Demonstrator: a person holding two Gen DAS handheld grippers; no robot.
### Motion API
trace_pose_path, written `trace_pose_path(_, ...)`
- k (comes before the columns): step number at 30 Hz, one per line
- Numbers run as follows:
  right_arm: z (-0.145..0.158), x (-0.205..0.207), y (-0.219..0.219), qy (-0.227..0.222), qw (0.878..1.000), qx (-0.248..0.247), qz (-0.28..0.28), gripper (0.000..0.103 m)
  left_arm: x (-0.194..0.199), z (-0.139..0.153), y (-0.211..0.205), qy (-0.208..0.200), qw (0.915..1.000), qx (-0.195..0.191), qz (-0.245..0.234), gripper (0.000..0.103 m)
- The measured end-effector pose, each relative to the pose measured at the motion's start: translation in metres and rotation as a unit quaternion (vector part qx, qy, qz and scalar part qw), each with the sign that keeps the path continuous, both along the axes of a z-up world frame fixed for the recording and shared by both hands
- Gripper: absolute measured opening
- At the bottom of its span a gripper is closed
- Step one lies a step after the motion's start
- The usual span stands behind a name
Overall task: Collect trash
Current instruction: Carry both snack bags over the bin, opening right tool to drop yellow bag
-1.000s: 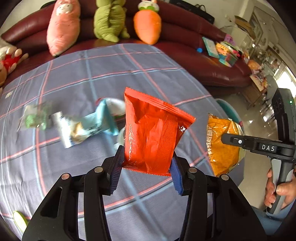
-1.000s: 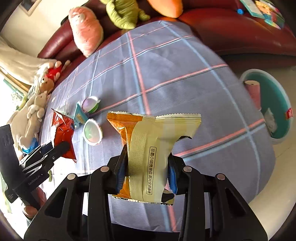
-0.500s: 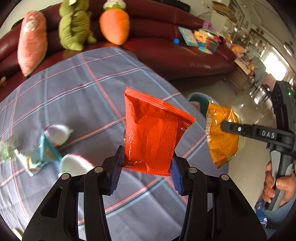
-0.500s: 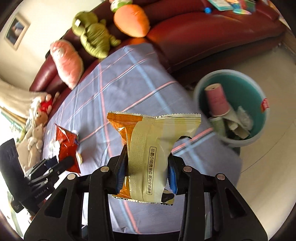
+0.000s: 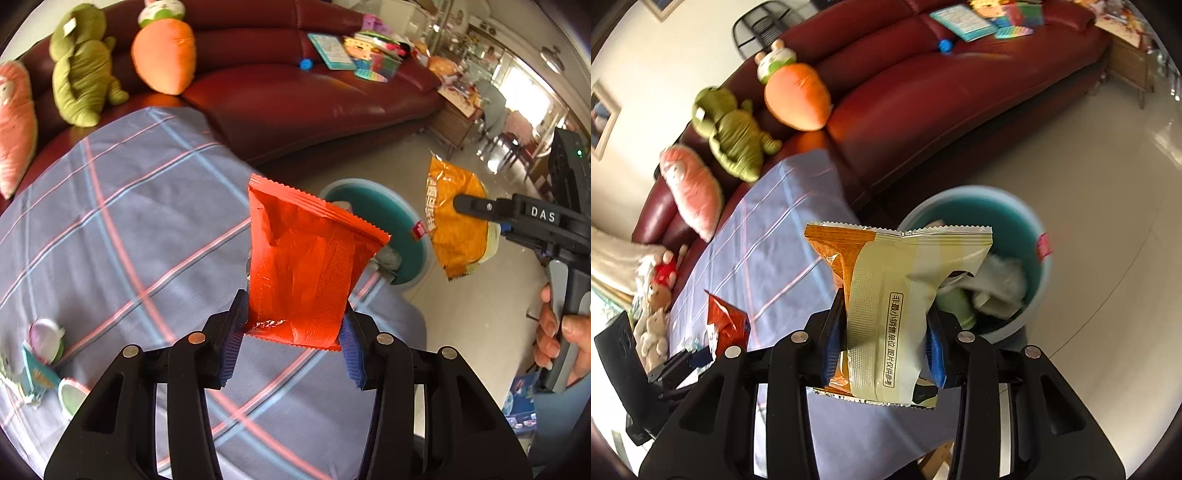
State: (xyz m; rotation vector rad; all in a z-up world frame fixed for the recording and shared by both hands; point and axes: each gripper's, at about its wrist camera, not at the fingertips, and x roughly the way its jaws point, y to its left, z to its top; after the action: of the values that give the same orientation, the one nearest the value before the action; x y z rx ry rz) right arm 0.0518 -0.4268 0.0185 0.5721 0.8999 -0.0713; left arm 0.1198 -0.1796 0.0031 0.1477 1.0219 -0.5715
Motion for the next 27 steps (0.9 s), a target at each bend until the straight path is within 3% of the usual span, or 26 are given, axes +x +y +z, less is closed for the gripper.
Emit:
trace_pose_path(7, -0.011, 0.011, -0.04, 0.015, 1.0, -0.001, -0.025, 0.039, 0.02, -0.008, -0.041, 0.015, 0.9997, -0.002, -0.018, 0.048)
trace_pose_path(20, -0.045, 0.034, -0.072, 0.06, 0.998, -0.003, -0.034, 0.044, 0.046, -0.03, -0.095, 0.044, 0.9983, 0.002, -0.039, 0.048)
trace_pose_path(24, -0.054, 0.043, -0.075, 0.074, 0.997, 0.003, -0.03, 0.064, 0.05, -0.035, -0.104, 0.053, 0.9979, -0.001, -0.039, 0.048)
trace_pose_path(27, -0.06, 0.046, -0.077, 0.084, 0.996, 0.007, -0.026, 0.066, 0.053, -0.04, -0.106, 0.06, 0.9975, -0.003, -0.036, 0.048)
